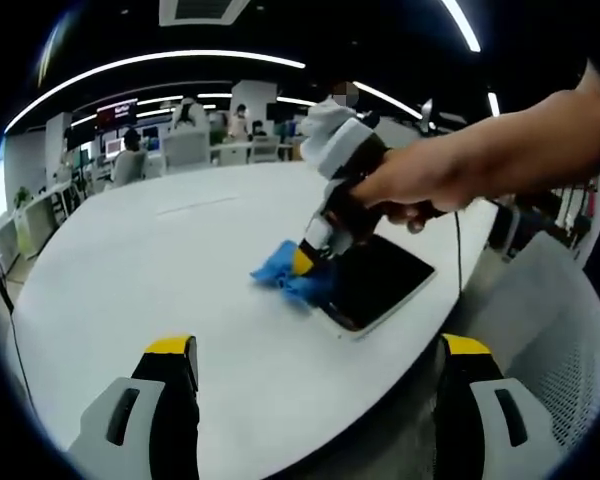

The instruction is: Wipe the mirror surface with the cleaning cloth until all visible marks leave the cleaned area.

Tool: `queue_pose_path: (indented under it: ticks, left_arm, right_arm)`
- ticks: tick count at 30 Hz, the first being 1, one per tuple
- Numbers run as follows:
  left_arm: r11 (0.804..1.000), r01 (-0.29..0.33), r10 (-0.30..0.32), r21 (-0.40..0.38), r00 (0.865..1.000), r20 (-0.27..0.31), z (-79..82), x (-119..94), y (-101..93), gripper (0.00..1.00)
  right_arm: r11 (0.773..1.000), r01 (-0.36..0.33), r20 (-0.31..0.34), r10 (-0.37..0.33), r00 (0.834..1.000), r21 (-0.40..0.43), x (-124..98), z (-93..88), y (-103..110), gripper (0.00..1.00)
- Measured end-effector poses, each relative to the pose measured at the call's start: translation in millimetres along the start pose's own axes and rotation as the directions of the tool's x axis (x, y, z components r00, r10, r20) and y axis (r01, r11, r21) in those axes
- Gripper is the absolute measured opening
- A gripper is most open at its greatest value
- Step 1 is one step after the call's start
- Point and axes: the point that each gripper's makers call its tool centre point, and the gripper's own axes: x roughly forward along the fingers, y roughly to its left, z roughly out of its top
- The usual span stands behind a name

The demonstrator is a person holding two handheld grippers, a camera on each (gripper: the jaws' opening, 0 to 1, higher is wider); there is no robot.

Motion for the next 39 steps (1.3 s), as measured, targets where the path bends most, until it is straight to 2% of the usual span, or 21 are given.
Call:
queue_pose_path:
  ticks: [12, 18, 26, 28, 33, 34, 35, 39]
  left_arm:
    - [1.0, -0.009, 0.009, -0.012, 1.0, 0.002, 0.2, -1, 1.5, 0.99]
    - [1.0, 0.011, -0.011, -0.006, 1.0, -0.029, -6.4, 0, -3.6, 0.99]
    - [0.999, 0.032, -0.033, -0.005, 0.999, -0.034, -6.3, 1, -7.7, 0.99]
    - [1.0, 0.028, -0.028, -0.004, 0.999, -0.028, -4.4, 0, -7.2, 0.99]
    - [0.999, 0.032, -0.032, -0.001, 0.999, -0.004, 0.4, 2, -6.8, 0.99]
    - [0.999, 0.038, -0.038, 0.007, 0.999, -0.014, -1.6, 3, -7.9, 0.99]
    - [0.999, 0.041, -0.041, 0.012, 0.999, -0.028, -4.1, 4, -8.0, 0.99]
    - [0.999, 0.039, -0.039, 0.013, 0.999, -0.012, -1.1, 3, -7.6, 0.99]
  right_arm:
    - [1.0, -0.001, -0.014, 0.001, 1.0, 0.012, 6, 19.5, -7, 0.0]
    - [0.999, -0.003, -0.026, 0.004, 1.0, 0.05, 12, 25.5, -11, 0.0]
    - [0.999, -0.001, -0.01, 0.002, 1.0, 0.048, 1, 23.6, -7, 0.0]
    - [1.0, 0.009, -0.002, -0.009, 1.0, 0.012, 7, 26.5, -9, 0.0]
    - [0.998, -0.02, -0.012, 0.02, 1.0, 0.06, 9, 27.3, -11, 0.0]
    - [0.997, -0.029, -0.019, 0.031, 0.999, 0.076, 9, 27.5, -12, 0.0]
    - [0.997, -0.031, -0.025, 0.033, 0.999, 0.077, 10, 28.0, -12, 0.0]
    - [0.997, -0.037, -0.033, 0.039, 0.999, 0.061, 7, 25.5, -9, 0.0]
